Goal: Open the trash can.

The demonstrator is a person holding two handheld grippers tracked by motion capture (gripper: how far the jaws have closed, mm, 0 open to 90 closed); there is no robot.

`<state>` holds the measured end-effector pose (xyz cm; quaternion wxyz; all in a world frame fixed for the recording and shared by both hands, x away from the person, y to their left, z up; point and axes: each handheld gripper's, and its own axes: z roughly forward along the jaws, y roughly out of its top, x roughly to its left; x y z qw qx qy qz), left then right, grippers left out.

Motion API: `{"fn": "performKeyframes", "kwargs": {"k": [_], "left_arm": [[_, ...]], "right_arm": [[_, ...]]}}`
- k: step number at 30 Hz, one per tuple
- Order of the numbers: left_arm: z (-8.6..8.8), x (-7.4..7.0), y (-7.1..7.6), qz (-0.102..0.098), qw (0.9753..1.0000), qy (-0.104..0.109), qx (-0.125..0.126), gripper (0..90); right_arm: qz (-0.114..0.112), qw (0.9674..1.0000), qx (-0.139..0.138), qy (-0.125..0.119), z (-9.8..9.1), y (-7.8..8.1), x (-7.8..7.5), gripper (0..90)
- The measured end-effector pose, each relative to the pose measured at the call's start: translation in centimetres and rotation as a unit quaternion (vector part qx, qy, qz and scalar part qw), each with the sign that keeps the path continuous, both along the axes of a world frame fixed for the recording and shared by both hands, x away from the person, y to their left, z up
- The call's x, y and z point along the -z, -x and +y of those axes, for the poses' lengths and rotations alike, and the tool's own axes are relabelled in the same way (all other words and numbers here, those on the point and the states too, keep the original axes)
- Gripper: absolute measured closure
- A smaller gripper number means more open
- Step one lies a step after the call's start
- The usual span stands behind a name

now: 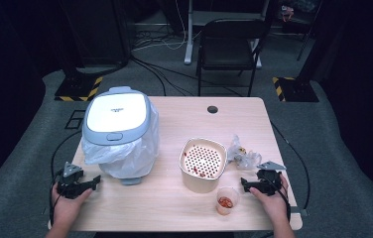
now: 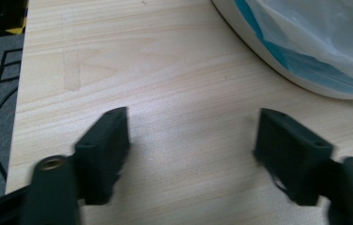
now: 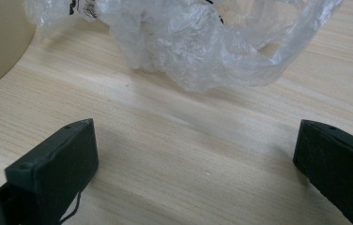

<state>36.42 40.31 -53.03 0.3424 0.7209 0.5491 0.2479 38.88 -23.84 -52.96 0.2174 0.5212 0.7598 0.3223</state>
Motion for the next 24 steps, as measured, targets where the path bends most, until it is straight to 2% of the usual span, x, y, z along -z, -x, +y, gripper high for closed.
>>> {"fn": "performKeyframes", "kwargs": {"k": [1, 2, 3, 4, 5, 7, 8, 9, 14, 17, 20, 21, 22, 24], "left_arm": [[0.1, -0.1, 0.1, 0.001, 0.9999, 0.009, -0.004, 33.4], [0.3, -0.1, 0.1, 0.0, 0.9998, 0.022, -0.004, 46.5], [0.7, -0.3, 0.3, 0.01, 0.9988, 0.048, -0.003, 53.3], [0.7, -0.3, 0.3, 0.01, 0.9988, 0.048, -0.003, 57.0], [0.9, -0.4, 0.4, 0.016, 0.9986, 0.051, -0.003, 57.0], [1.1, -0.8, 0.5, 0.023, 0.9984, 0.052, -0.002, 68.5], [1.2, -0.9, 0.6, 0.02, 0.9982, 0.056, 0.002, 68.5], [1.3, -1.5, 0.8, 0.014, 0.9981, 0.059, 0.004, 75.6], [0.9, -2.4, 1.2, 0.01, 0.9985, 0.051, 0.019, 86.6], [0.3, -3.0, 1.4, 0.008, 0.9982, 0.041, 0.044, 90.0], [0.0, -3.4, 1.6, 0.009, 0.9978, 0.04, 0.051, 90.0], [-0.3, -3.6, 1.6, 0.002, 0.9972, 0.04, 0.063, 90.0], [-0.3, -3.6, 1.6, 0.002, 0.9972, 0.04, 0.063, 90.0], [-0.6, -3.9, 1.8, 0.008, 0.9966, 0.039, 0.072, 90.0]], "right_arm": [[0.0, 1.0, -0.002, 0.001, 0.0, 0.0, 0.0, 0.0], [0.0, 1.0, -0.001, 0.001, 0.0, 0.0, 0.0, 0.0], [0.001, 1.0, 0.0, 0.0, 0.0, 0.0, 0.0, 0.0], [0.001, 1.0, 0.0, 0.0, 0.0, 0.0, 0.0, 0.0], [0.0, 1.0, 0.0, 0.0, 0.0, 0.0, 0.0, 0.0], [0.001, 1.0, 0.0, 0.0, 0.0, 0.0, 0.0, 0.0], [0.001, 1.0, 0.0, 0.0, 0.0, 0.0, 0.0, 0.0], [0.0, 1.0, 0.0, 0.0, 0.0, 0.0, 0.0, 0.0], [0.0, 1.0, 0.0, 0.0, 0.0, 0.0, 0.0, 0.0], [0.0, 1.0, 0.0, 0.001, 0.0, 0.0, 0.0, 0.0], [0.0, 1.0, 0.0, 0.001, 0.0, 0.0, 0.0, 0.0], [0.001, 1.0, 0.0, 0.001, 0.0, 0.0, 0.0, 0.0], [0.001, 1.0, 0.0, 0.001, 0.0, 0.0, 0.0, 0.0], [0.0, 1.0, 0.002, 0.001, 0.0, 0.1, 0.0, 0.0]]}}
